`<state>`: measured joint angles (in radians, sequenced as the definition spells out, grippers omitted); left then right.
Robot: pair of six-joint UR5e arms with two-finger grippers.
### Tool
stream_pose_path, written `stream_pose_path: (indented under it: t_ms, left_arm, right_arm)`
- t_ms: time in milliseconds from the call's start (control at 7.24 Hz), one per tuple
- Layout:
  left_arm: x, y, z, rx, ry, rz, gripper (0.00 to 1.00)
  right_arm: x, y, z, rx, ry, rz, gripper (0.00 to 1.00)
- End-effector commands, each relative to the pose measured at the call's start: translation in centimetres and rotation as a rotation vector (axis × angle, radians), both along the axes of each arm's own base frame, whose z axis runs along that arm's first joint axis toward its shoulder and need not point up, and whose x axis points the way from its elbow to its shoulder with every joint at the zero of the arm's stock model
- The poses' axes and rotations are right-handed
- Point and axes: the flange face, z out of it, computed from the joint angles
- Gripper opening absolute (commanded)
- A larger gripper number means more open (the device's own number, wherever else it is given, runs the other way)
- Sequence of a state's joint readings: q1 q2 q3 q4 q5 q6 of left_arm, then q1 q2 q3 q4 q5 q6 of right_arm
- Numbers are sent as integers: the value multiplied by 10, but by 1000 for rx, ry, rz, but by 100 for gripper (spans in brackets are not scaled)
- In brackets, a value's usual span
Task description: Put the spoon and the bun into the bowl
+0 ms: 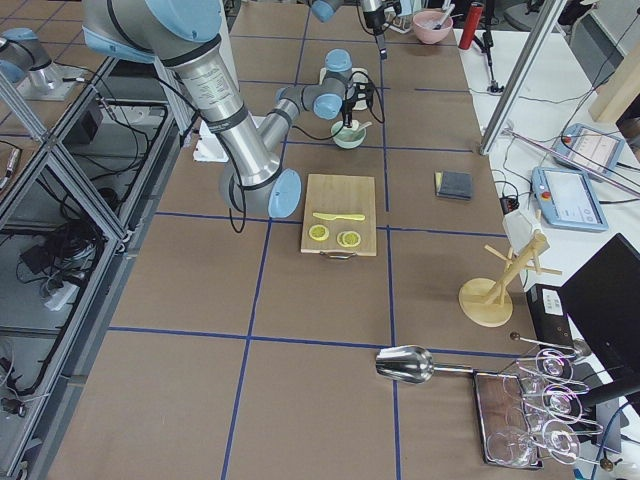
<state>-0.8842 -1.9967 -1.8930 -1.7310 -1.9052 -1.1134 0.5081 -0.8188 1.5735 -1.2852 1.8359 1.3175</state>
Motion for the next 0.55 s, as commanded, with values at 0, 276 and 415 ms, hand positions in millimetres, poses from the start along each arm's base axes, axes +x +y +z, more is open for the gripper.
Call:
stream_pose_path:
  t_ms: [0,276,415]
  left_arm:
    - [-13,-5,17,25,-41,16,100]
    - [-14,-4,22,49,-63,42,100]
    - [-20,-7,24,67,-78,49,100]
  right_arm:
    - [-8,-5,-6,-13,0,13,100]
    - [-6,-4,-10,-17,-8,17,100]
    - [-6,-4,-11,-16,-10,17,100]
